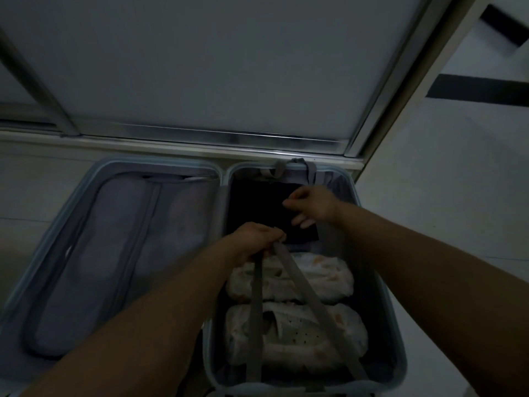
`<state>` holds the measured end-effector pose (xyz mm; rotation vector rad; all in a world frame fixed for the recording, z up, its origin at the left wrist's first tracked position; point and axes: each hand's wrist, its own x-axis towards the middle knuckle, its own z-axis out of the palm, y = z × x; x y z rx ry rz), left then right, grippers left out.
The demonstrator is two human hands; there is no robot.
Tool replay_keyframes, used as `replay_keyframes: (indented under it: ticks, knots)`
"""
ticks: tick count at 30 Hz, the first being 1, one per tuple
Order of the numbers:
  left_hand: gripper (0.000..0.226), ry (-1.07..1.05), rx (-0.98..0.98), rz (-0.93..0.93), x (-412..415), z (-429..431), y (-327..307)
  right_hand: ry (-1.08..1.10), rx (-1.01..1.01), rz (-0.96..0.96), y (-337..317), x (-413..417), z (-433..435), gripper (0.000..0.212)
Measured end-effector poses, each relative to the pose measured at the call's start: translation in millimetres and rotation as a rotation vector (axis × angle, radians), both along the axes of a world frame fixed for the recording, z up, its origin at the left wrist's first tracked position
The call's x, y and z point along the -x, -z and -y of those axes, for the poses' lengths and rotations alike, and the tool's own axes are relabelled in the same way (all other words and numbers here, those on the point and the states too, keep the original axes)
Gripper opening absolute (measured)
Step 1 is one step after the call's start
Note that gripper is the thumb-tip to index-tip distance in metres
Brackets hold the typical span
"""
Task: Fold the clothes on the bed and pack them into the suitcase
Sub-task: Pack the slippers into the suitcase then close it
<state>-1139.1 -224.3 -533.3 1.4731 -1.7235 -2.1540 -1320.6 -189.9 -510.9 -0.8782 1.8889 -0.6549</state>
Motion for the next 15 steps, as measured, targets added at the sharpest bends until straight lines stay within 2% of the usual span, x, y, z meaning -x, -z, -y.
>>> replay_keyframes:
  ticks: [2,3,5,8,10,11,13,15]
  knots:
    - [0.025,-0.064,0.018,-0.006,5.4,12.5,2.1,0.059,0.135,-0.494,0.6,24.1,21.3,0.02]
    - [0.025,-0.065,0.033,0.007,7.9,16.8,1.5,0.067,0.151,-0.679,2.1,33.9,31.0,0.025]
    - [0.025,-0.008,0.051,0.037,12.6,21.1,3.0,0.035,0.055,-0.879,8.5,48.1,46.8,0.038]
    - [0.023,0.159,0.204,0.107,21.6,27.1,14.9,-0.039,-0.154,-1.019,20.1,55.1,63.9,0.049]
    - [0.022,0.155,0.2,0.082,28.5,32.9,17.9,-0.059,-0.195,-1.061,26.9,57.5,72.4,0.053]
    - [0.021,0.092,0.114,0.024,31.8,36.2,17.9,-0.058,-0.201,-1.078,29.7,58.7,76.9,0.053]
    - [0.019,-0.104,-0.193,-0.138,35.5,39.1,14.2,-0.036,-0.174,-1.11,34.6,60.4,86.2,0.047]
    - [0.022,-0.242,-0.349,-0.231,37.2,41.6,14.2,0.016,-0.085,-1.079,36.0,62.4,94.2,0.036]
